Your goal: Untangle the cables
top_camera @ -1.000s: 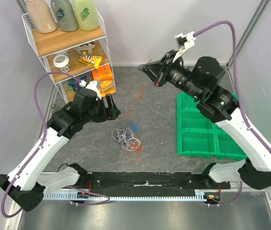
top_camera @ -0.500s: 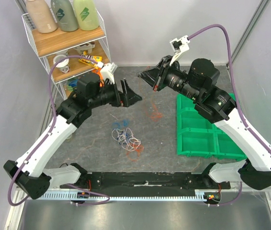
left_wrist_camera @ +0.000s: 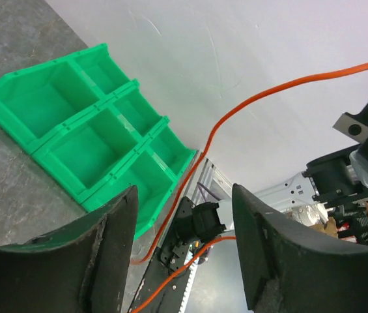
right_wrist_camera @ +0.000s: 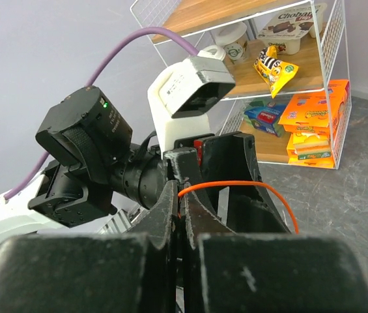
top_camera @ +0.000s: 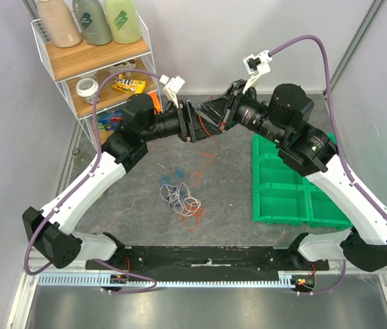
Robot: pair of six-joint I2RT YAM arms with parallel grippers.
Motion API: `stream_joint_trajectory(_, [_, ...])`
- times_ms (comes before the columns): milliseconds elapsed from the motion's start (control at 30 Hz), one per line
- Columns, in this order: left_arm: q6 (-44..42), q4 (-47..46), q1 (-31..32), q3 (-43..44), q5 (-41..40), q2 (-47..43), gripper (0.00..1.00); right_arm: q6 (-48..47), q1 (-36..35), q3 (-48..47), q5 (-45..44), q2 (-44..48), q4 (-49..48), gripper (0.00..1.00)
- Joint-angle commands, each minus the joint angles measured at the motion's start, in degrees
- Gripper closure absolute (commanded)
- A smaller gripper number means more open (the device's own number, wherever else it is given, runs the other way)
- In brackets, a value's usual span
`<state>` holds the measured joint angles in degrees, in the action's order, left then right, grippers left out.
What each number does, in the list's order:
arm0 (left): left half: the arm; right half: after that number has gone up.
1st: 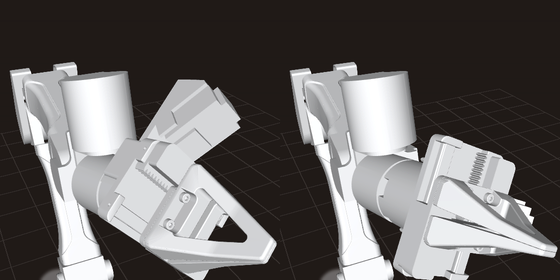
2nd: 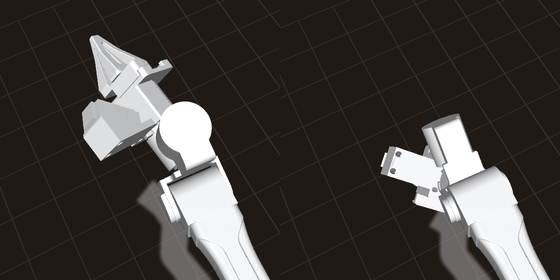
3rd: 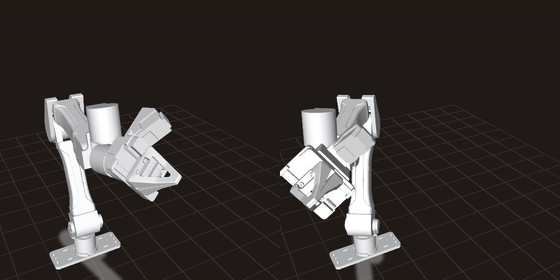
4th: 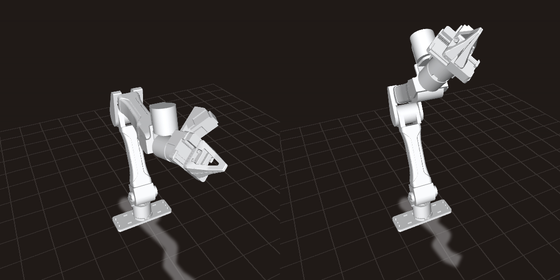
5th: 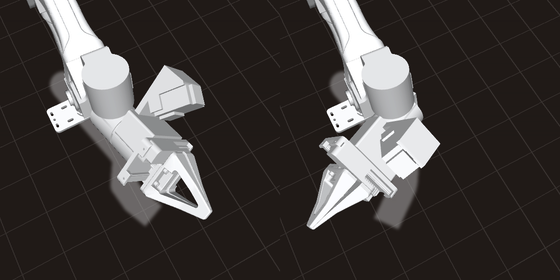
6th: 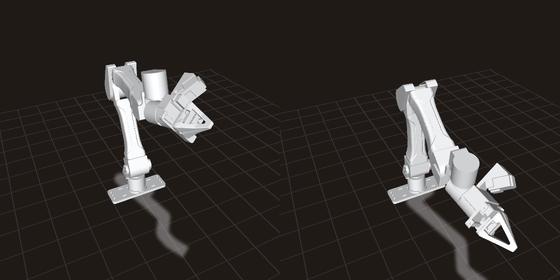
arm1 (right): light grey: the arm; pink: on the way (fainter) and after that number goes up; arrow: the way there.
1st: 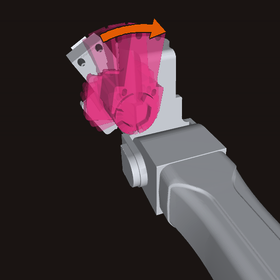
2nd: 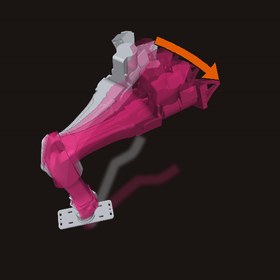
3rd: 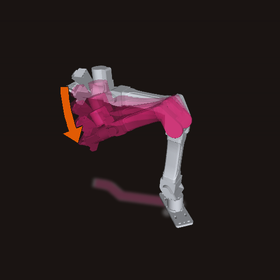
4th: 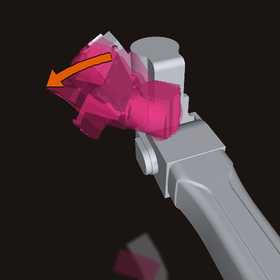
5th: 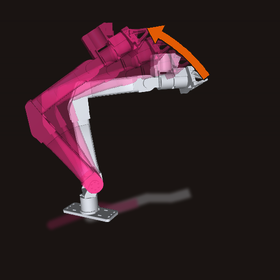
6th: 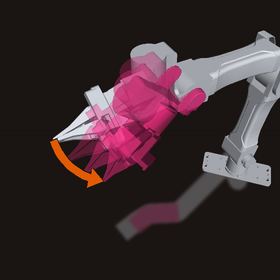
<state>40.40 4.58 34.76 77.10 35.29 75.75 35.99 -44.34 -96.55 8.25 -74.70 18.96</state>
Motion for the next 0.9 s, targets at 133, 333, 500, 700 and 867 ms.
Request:
stream_joint_trajectory(133, [-1.7, 13.9, 0.2, -4.0, -12.3, -5.2, 0.31, -1.4, 0.0, -4.3, -2.5, 1.8, 1.1, 1.00])
stream_joint_trajectory(333, [-2.3, 17.2, -0.6, -9.3, -20.8, -13.7, 0.12, -2.4, 0.0, -4.8, -2.6, 1.8, 1.8, 1.00])
stream_joint_trajectory(500, [-3.9, 8.4, -0.1, -12.6, -12.5, -16.5, 0.11, -2.2, 0.0, -4.6, -2.0, 1.8, 1.9, 1.00])
stream_joint_trajectory(700, [-10.4, -2.0, 5.9, -14.4, -17.6, -17.1, 0.09, -1.3, 0.0, -5.1, -1.6, 1.7, 1.7, 1.00])
stream_joint_trajectory(867, [-9.9, -4.3, 6.8, -10.2, -19.4, -10.8, 0.11, -0.6, 0.0, -4.3, -1.2, 2.4, 1.5, 1.00])
